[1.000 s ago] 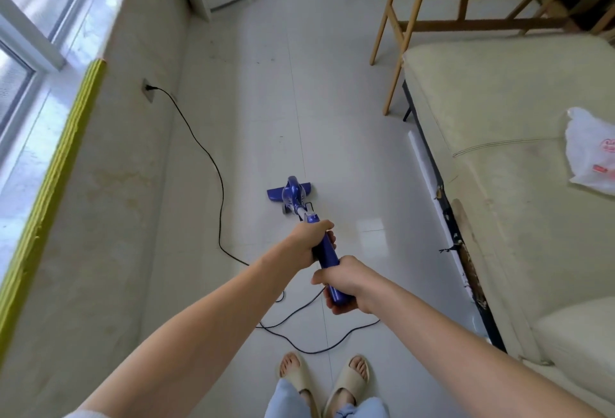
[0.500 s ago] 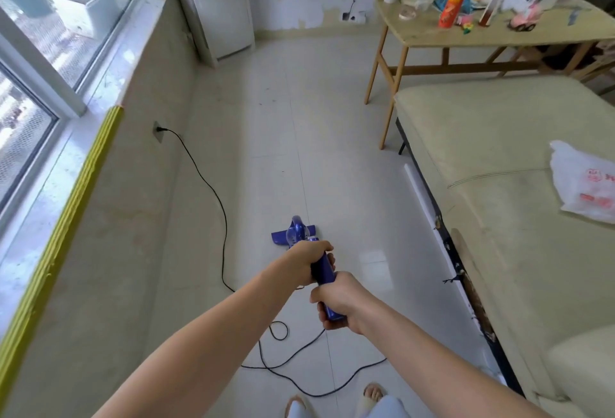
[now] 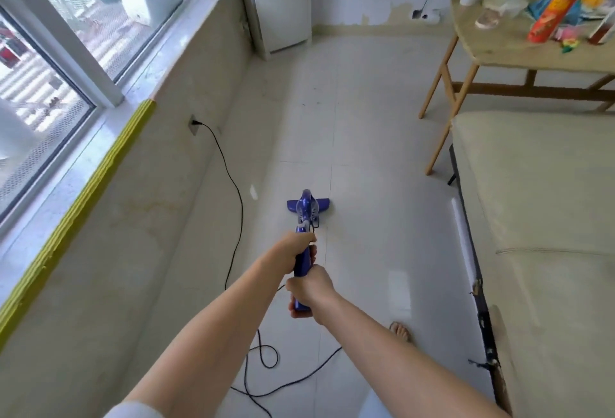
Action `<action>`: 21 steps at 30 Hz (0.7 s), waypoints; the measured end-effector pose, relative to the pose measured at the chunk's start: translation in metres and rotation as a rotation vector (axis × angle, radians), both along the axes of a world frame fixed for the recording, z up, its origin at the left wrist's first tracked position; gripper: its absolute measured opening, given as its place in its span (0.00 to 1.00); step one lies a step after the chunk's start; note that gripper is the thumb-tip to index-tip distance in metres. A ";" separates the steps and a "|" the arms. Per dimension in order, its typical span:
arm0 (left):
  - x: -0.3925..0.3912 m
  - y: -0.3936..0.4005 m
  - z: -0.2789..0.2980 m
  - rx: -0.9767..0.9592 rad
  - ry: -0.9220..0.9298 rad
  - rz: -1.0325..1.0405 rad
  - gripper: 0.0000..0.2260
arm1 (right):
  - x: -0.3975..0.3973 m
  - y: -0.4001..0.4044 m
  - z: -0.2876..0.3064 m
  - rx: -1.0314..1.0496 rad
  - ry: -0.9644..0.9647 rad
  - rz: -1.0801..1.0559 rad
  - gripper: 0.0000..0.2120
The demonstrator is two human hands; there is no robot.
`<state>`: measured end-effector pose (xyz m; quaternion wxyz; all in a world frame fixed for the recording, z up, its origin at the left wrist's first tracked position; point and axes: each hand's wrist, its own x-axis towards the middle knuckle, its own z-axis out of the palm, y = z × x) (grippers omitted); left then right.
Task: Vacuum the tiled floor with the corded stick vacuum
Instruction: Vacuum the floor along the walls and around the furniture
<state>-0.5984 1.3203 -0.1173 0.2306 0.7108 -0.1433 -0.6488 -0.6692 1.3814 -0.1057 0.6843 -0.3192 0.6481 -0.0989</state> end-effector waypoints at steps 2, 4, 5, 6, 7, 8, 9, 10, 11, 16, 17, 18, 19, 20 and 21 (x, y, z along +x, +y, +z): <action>-0.025 -0.028 -0.003 -0.015 -0.013 0.105 0.04 | -0.027 -0.034 -0.004 -0.017 0.030 0.072 0.12; -0.052 -0.049 0.000 -0.015 -0.030 0.152 0.04 | -0.056 -0.063 -0.001 0.003 0.064 0.125 0.10; -0.069 -0.068 0.000 -0.010 -0.027 0.176 0.04 | -0.075 -0.085 -0.003 0.031 0.052 0.156 0.10; -0.082 -0.079 0.000 -0.006 -0.019 0.194 0.05 | -0.089 -0.099 -0.001 0.042 0.049 0.182 0.10; -0.092 -0.092 -0.001 -0.004 -0.013 0.213 0.05 | -0.102 -0.114 -0.001 0.055 0.049 0.203 0.10; -0.100 -0.103 -0.002 -0.006 -0.016 0.223 0.05 | -0.112 -0.127 0.002 0.060 0.050 0.220 0.10; -0.107 -0.116 -0.002 -0.001 -0.013 0.245 0.05 | -0.122 -0.141 0.003 0.059 0.052 0.239 0.09; -0.112 -0.126 -0.002 -0.004 -0.015 0.263 0.05 | -0.128 -0.152 0.005 0.063 0.047 0.258 0.09; -0.118 -0.140 -0.001 0.004 -0.013 0.281 0.05 | -0.135 -0.167 0.006 0.062 0.040 0.282 0.09; -0.114 -0.193 -0.003 0.006 0.006 0.329 0.04 | -0.137 -0.225 0.013 0.047 0.025 0.364 0.09; -0.111 -0.200 -0.003 0.007 0.008 0.333 0.04 | -0.135 -0.232 0.014 0.042 0.030 0.374 0.09; -0.108 -0.216 -0.005 0.011 0.024 0.342 0.04 | -0.133 -0.249 0.012 0.041 0.035 0.386 0.10; -0.106 -0.224 -0.006 0.016 0.033 0.349 0.04 | -0.133 -0.257 0.011 0.037 0.042 0.393 0.10; -0.103 -0.241 -0.008 0.026 0.051 0.359 0.04 | -0.130 -0.274 0.007 0.037 0.058 0.400 0.11; -0.100 -0.257 -0.010 0.033 0.074 0.370 0.04 | -0.127 -0.289 0.004 0.038 0.071 0.410 0.11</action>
